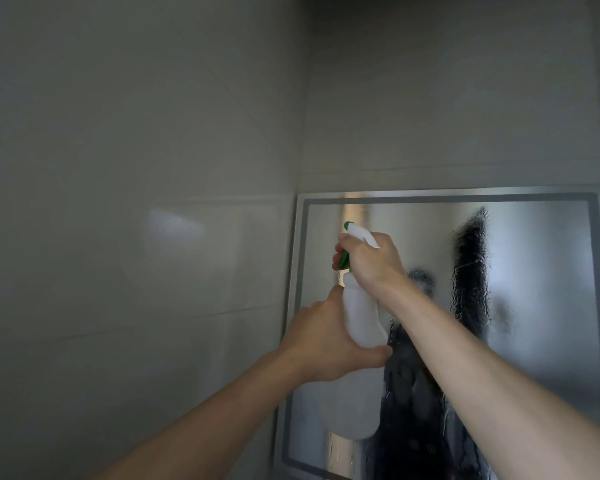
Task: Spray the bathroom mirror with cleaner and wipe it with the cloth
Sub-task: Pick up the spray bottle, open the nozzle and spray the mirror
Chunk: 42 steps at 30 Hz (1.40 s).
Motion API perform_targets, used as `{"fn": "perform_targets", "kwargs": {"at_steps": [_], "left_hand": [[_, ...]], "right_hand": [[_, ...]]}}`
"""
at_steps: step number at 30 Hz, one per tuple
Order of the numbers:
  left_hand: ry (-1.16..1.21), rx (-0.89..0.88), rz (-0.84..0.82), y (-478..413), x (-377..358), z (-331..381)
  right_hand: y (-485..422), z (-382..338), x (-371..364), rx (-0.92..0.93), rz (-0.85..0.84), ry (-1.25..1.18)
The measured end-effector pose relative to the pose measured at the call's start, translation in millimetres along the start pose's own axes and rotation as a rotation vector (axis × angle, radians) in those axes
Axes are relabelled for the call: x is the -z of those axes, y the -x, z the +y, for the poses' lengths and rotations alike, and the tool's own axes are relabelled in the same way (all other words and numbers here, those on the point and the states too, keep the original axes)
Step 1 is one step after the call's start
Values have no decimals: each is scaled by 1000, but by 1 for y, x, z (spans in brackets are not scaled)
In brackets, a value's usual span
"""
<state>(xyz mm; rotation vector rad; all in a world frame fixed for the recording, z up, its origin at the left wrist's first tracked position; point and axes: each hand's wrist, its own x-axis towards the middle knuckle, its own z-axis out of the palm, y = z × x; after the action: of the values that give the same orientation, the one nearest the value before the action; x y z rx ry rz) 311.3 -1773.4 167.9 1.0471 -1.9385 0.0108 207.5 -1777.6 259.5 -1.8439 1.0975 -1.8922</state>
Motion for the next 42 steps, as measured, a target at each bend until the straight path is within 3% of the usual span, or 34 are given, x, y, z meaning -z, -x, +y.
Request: {"fn": "perform_targets", "kwargs": {"at_steps": [8,20,28,35,42], "left_hand": [[62,-8,-90,8,-12,12],[278,-77,-241,17,-71,25],[390,-28,-345,33,-128,45],[635,-26,-520,50,-176,64],[704,10,-671,61,-221,76]], "right_hand": [[7,9,13,-95,-63,9],[30,55,59,-179,80,11],[59,88,104,-153,177,318],[94,118,140,-267,212,420],[129,166,177,-462,348,244]]}}
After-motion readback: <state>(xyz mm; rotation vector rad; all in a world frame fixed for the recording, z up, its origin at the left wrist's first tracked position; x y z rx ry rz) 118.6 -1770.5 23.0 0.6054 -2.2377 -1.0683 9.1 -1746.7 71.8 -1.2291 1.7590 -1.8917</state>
